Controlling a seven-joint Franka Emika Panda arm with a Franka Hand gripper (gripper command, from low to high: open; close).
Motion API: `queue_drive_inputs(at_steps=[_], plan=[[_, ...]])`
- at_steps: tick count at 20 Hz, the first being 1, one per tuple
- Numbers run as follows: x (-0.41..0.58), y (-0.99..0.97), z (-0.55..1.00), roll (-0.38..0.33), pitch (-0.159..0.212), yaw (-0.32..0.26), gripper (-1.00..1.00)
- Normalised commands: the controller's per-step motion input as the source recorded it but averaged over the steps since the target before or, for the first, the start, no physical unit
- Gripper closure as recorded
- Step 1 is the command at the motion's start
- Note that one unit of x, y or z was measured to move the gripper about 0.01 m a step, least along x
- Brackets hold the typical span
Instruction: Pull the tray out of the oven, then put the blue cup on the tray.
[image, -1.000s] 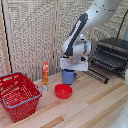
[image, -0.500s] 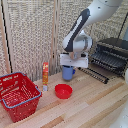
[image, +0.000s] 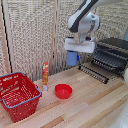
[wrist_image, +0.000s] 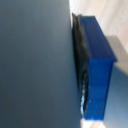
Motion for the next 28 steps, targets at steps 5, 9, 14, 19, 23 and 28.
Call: queue_drive_inputs(at_steps=[5,9,14,19,23,28], plan=[[-0.010,-0.79,0.27,-0.009,0.089,-0.139,1.00],[-0.035,-0.74,0.15,-0.141,0.151,-0.080,1.00],[-0.017,-0.65,0.09,-0.235,0.170,-0.058,1.00],[-0.019,-0.62,-0.02,-0.349,0.088,-0.003,1.00],[0.000,-0.60,-0.06,-0.375,0.050,-0.006,1.00],[0.182,-0.69,0.15,-0.253,0.061,-0.050,1.00]])
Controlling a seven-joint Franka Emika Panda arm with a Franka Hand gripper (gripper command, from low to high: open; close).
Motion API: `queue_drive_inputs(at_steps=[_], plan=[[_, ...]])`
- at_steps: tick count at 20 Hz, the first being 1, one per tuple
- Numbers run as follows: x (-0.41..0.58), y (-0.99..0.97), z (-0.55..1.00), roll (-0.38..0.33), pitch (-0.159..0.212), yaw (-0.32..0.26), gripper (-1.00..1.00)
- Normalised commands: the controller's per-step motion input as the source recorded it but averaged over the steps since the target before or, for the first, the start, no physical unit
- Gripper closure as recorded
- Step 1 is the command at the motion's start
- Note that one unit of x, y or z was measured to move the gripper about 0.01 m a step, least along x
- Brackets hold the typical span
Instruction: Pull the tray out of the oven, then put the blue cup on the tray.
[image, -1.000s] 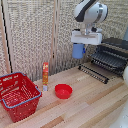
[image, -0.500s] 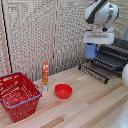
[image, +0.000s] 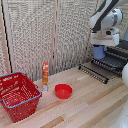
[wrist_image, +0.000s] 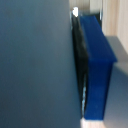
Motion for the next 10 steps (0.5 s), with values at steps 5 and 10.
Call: queue_drive_inputs(at_steps=[5,10], plan=[[0.277,-0.71,0.36,-0.146,0.127,-0.090,1.00],[0.171,-0.34,0.20,-0.104,0.177,-0.046,1.00]])
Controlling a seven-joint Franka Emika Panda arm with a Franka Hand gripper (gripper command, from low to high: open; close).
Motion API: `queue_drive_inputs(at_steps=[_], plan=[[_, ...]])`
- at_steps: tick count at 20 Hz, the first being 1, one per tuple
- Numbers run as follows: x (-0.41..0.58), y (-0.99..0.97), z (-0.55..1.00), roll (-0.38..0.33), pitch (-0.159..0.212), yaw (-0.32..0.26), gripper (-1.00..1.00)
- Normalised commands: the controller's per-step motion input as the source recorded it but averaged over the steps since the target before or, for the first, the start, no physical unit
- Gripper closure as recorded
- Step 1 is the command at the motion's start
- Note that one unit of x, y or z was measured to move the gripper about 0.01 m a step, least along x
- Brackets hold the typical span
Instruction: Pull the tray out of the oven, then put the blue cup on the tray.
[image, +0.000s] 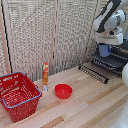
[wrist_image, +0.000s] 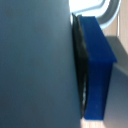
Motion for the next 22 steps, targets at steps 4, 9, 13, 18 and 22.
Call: queue_drive_inputs(at_steps=[4,9,13,18,22], plan=[[0.123,-0.05,0.01,-0.021,0.082,0.031,-1.00],[0.142,-0.04,0.00,-0.008,0.066,0.081,1.00],[0.265,-0.22,0.01,-0.001,0.108,0.131,-1.00],[0.154,-0.04,0.42,-0.006,0.017,-0.009,-1.00],[0.135,0.00,0.90,0.000,0.002,-0.100,-1.00]])
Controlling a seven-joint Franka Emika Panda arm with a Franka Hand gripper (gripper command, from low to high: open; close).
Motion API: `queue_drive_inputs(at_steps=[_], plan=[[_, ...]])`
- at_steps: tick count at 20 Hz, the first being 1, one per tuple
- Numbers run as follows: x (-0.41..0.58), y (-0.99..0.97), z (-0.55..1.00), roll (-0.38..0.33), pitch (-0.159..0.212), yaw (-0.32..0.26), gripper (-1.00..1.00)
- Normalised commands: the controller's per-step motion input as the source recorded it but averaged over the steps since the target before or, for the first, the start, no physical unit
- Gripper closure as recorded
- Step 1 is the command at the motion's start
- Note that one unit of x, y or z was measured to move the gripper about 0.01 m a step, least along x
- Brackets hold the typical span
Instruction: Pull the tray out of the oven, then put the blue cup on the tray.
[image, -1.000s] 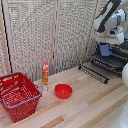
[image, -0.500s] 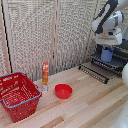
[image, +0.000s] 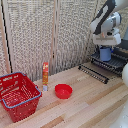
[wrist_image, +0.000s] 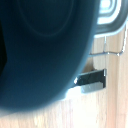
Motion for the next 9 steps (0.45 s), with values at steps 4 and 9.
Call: queue_drive_inputs(at_steps=[4,9], plan=[[0.144,0.00,0.90,-0.030,0.017,-0.044,-1.00],[0.224,0.00,0.94,-0.027,0.006,-0.048,-1.00]])
